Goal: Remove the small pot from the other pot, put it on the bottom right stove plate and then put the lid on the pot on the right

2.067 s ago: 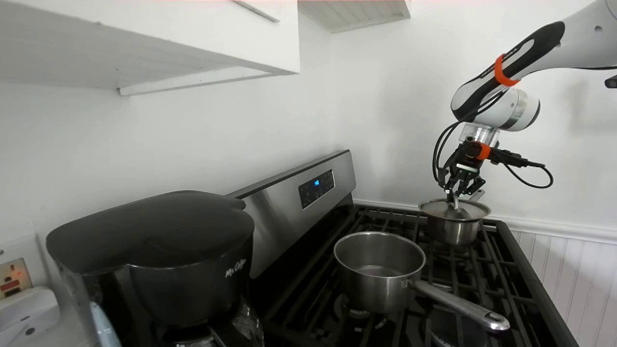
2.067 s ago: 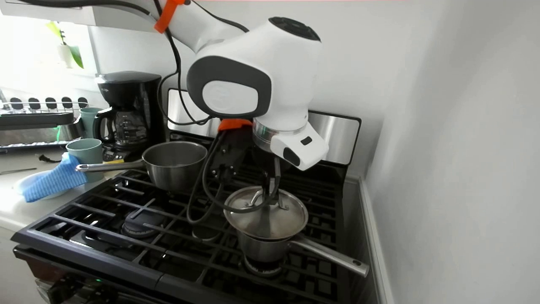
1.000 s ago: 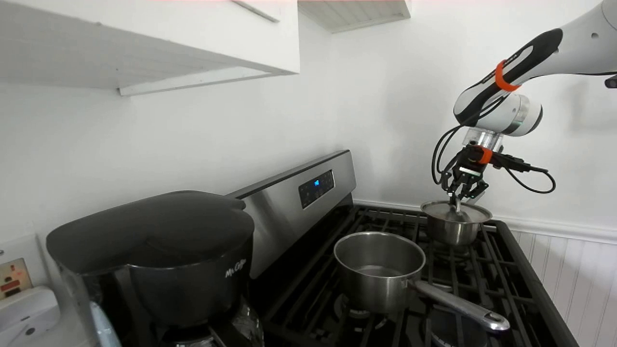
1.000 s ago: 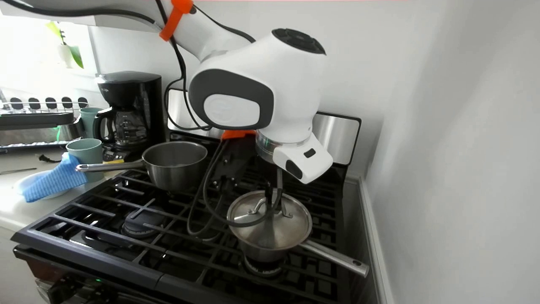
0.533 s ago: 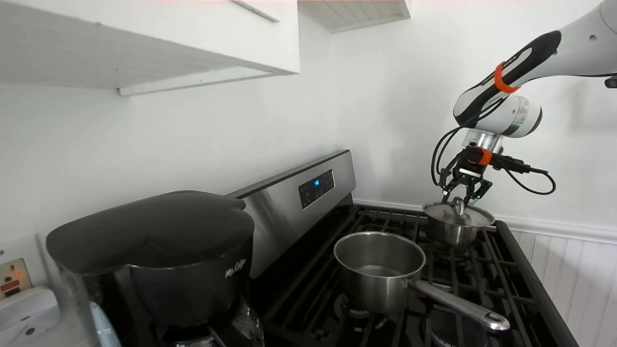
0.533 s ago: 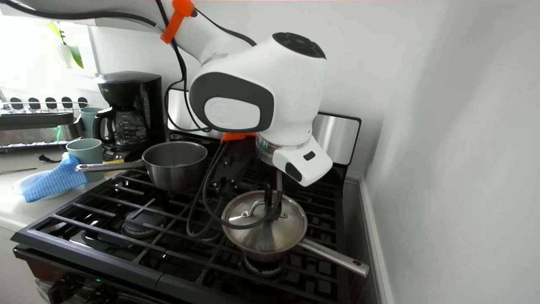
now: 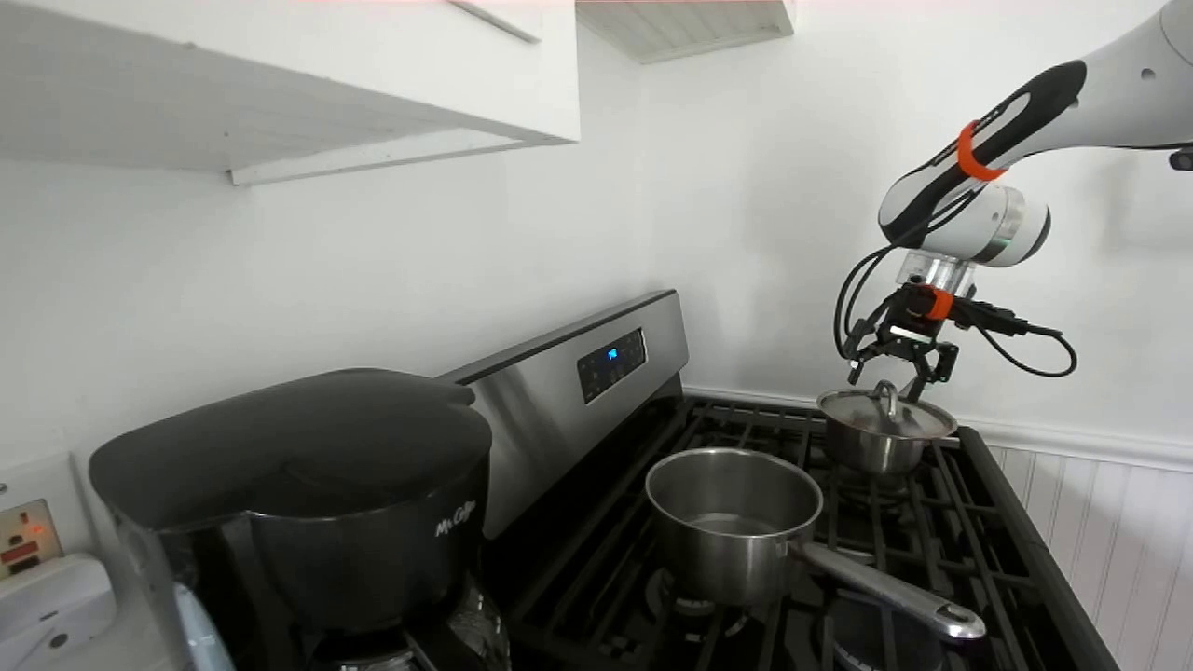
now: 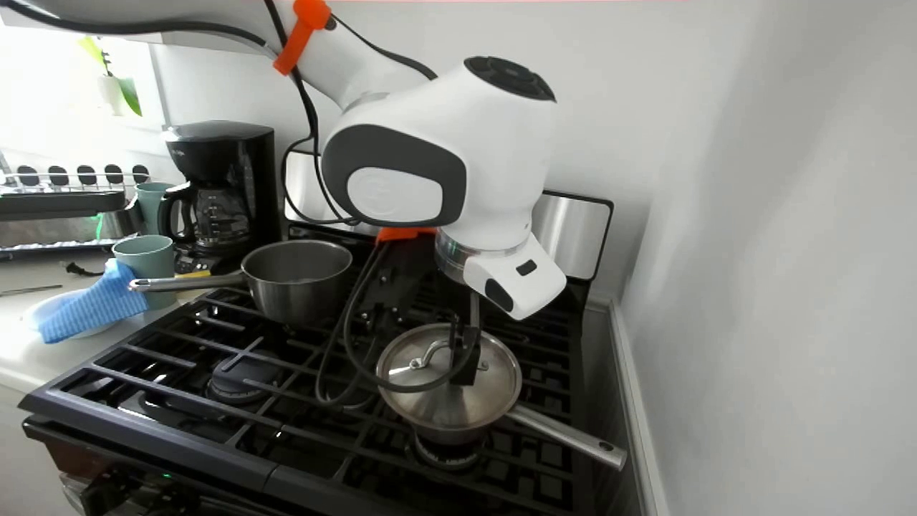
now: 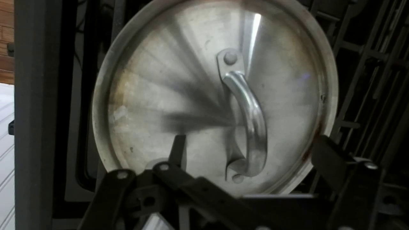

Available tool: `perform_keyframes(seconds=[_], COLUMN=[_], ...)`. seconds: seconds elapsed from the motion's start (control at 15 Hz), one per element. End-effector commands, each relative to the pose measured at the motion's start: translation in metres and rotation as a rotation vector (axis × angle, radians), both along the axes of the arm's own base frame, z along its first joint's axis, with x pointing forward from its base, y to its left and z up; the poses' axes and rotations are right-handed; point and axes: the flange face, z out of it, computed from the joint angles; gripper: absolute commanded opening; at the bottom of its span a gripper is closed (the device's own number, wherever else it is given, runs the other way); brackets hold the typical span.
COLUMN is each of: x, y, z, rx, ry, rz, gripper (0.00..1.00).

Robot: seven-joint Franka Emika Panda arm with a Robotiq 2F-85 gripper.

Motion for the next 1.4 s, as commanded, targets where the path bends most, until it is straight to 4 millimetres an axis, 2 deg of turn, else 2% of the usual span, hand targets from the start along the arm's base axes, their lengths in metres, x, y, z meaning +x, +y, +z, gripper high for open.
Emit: perform_keyframes(seconds=[0.0,0.33,0.6,0.8,1.0,1.33], x=[-0.003,-0.006,-0.008,-0.007,0.001,0.01], y=[0.001,0.009,0.013,0.024,0.045,0.091], z=[0.003,0.023,0.052,0.076,0.104,0.15], rx=[0.007,-0.033,-0.122,-0.209,-0.289,-0.344], ry=[-0.011,0.004,0.038,0.097,0.12,0.156], rz=[-0.023,-0.053,-0.109,-0.16,-0.179,-0.24], gripper=[1.0,1.0,1.0,1.0,1.0,1.0])
